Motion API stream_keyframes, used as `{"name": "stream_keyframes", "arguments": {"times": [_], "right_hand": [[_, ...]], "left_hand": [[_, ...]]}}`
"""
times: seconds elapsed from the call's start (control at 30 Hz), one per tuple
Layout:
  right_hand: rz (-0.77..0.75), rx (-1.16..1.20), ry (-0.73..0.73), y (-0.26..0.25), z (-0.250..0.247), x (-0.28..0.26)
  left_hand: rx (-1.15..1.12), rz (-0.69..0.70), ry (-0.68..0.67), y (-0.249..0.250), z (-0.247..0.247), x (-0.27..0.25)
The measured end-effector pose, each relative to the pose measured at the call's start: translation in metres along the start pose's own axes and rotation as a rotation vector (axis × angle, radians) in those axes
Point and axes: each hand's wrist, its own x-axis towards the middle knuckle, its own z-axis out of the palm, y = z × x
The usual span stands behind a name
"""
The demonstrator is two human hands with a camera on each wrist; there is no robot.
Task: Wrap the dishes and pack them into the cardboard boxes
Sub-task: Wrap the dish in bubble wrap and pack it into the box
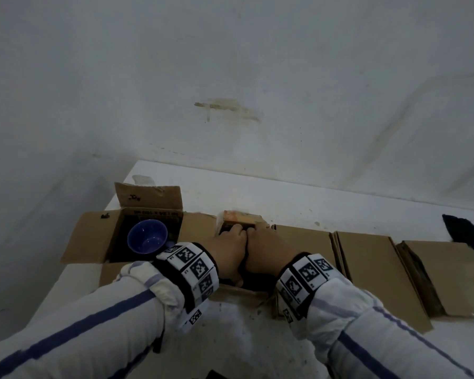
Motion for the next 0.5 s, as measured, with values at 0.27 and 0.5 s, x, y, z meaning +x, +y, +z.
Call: {"name": "stream_keyframes", "arguments": {"times": [0.27, 0.5], "right_hand": [[-0.016, 0.223, 0.087, 0.038, -0.046, -0.031], [-0.029, -0.182, 0.147, 0.013, -0.015, -0.04]], "left_hand": [[0.007, 0.028, 0.073, -0.004, 0.01, -0.002], [0.005, 0.019, 0.079, -0.002, 0.015, 0.002]]}}
